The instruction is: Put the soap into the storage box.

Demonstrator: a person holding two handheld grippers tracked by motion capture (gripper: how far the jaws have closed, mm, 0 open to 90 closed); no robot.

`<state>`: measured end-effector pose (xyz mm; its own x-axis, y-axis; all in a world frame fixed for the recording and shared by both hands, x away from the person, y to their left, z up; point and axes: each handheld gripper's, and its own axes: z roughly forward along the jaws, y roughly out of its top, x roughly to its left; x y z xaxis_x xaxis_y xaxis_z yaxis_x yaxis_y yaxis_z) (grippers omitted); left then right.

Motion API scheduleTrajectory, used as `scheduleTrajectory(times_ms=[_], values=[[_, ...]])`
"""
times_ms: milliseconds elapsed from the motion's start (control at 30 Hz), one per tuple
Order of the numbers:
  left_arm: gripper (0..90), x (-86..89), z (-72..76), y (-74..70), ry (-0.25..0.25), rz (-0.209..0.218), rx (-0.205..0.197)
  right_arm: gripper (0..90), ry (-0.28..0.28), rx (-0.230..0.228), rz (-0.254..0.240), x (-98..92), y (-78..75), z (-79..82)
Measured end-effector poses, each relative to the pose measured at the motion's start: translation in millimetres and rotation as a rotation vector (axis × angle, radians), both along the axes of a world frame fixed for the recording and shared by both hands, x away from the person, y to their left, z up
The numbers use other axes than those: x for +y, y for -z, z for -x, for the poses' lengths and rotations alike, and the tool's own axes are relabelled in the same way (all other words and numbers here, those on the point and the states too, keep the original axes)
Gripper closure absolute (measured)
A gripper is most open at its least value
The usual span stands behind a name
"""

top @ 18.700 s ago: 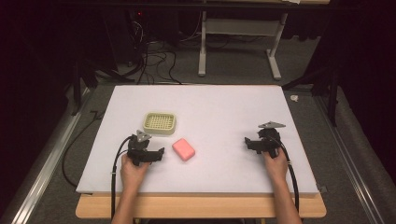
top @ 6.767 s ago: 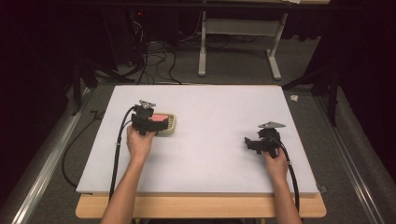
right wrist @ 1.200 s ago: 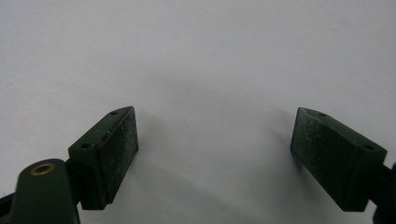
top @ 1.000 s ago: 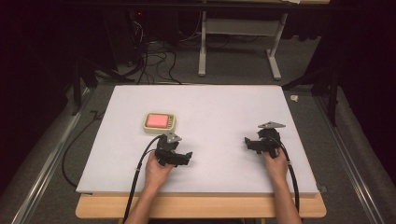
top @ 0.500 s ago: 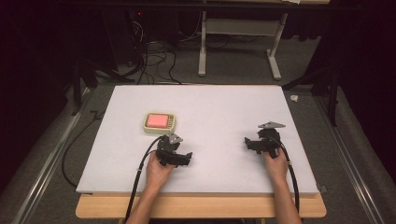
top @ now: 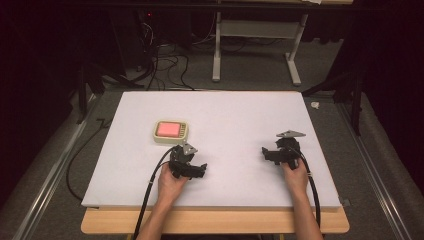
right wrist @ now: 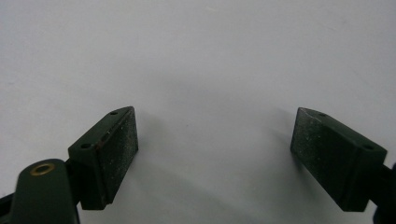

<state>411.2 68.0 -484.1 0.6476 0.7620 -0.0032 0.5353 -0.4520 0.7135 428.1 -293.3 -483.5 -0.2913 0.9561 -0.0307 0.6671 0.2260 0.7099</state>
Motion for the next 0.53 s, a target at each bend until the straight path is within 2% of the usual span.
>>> scheduleTrajectory(times_ms=[100,533], values=[[14.4,1.8,0.3,2.8,0.000,0.023,-0.010,15.8,0.000,0.000,0.001,0.0,0.0,0.0],[14.4,1.7,0.4,3.1,-0.001,0.023,-0.011,15.9,-0.001,0.002,0.000,-0.1,-0.1,0.0]])
